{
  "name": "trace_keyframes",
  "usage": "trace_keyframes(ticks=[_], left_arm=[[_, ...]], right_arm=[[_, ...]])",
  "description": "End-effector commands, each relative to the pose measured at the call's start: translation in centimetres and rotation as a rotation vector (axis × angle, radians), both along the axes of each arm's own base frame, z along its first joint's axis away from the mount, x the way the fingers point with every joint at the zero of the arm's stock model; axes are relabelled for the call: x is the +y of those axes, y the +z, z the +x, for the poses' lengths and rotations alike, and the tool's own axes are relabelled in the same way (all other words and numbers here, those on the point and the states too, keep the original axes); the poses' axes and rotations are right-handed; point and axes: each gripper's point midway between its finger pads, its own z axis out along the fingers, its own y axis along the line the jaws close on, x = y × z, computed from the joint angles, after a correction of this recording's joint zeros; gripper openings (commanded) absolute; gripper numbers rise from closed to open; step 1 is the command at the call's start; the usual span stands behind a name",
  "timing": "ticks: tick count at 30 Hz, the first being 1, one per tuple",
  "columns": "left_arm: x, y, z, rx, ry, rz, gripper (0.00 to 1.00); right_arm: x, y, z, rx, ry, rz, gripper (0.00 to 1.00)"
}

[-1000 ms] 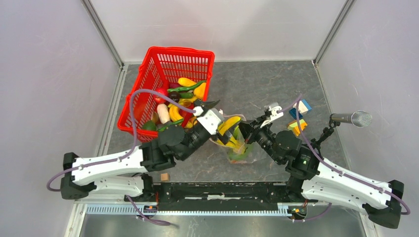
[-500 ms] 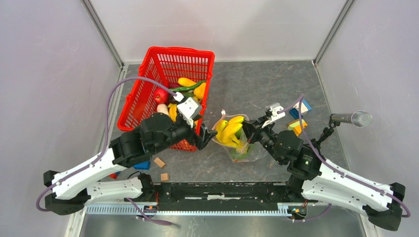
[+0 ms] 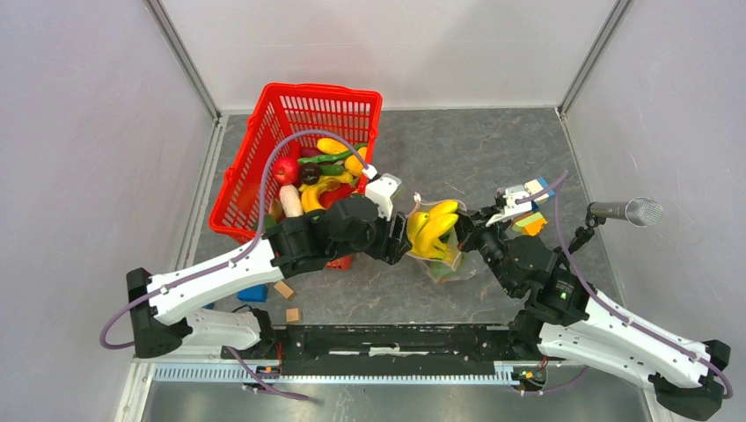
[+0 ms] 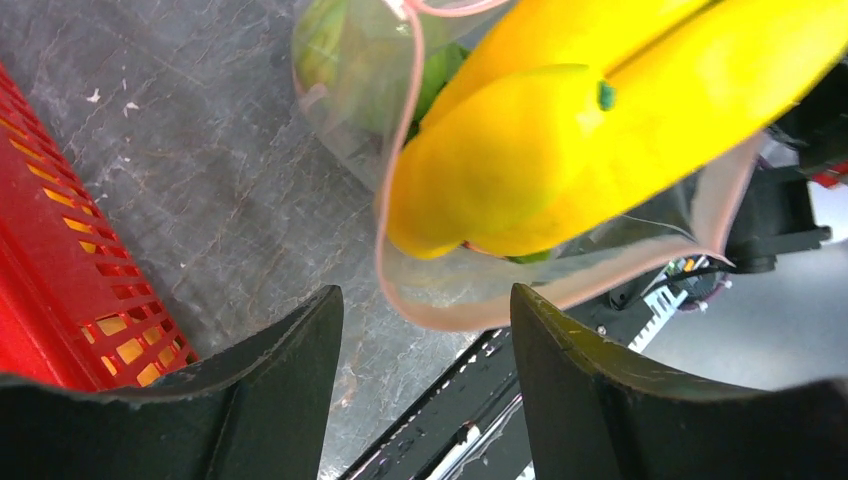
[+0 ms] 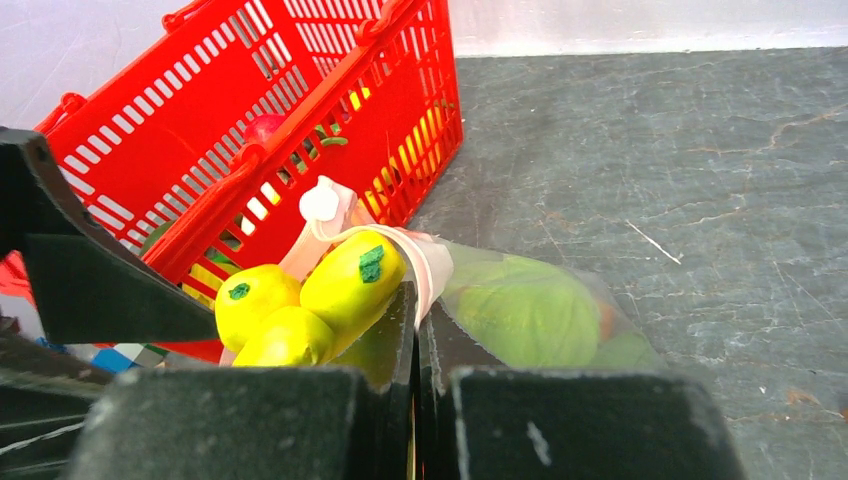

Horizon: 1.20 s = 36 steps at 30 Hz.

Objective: Place the food in the zip-top bag and seal the zipper
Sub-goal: Adjust the zipper food storage bag at the center of the board.

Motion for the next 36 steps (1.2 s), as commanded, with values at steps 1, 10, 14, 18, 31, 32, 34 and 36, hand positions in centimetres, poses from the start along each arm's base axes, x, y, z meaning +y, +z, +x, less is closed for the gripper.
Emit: trace_keyframes(ticks=[1,10,14,18,31,32,34,36], left_arm=[[-0.5,1.3,1.6,0.016,0.125,-0.064,0.68],[-2.3,-1.6,1.5,0.066,0.086,-0.04,0.47],[-3.3,-2.8,0.9,0.107,0.04,-0.026,0.31],[-3.2,-2.7,1.2,0.091,0.039,-0.017,0.03],[-0.8,12.5,9.3,-0.177,0.09,-0.166,0.02],[-0.8,12.2,9.8,-0.176,0.097,-0.145,0.02],[-1.5,11.0,10.3,-0.134,0.068,-0.13,0.02],[-2.9,10.9,9.2,-0.08,-0.015,-0.154,0.02]], right_arm=[[-1.7,4.1,0.1,-0.073,-0.059,0.101,0.0],[-1.8,3.9,0.0,-0.075,-0.056,0.097,0.0],[-1.8,3.9,0.1,-0.078,-0.059,0.094,0.0],[-1.7,3.9,0.1,-0.078,-0.055,0.084,0.0],[-2.5,6.8,-0.9,-0.188,0.01,-0.034,0.04],[-2.6,6.8,-0.9,-0.191,0.004,-0.029,0.03],[-2.1,6.9,-1.0,-0.194,0.029,-0.039,0.02],[-0.4,7.7,-1.6,-0.223,0.128,-0.053,0.01]])
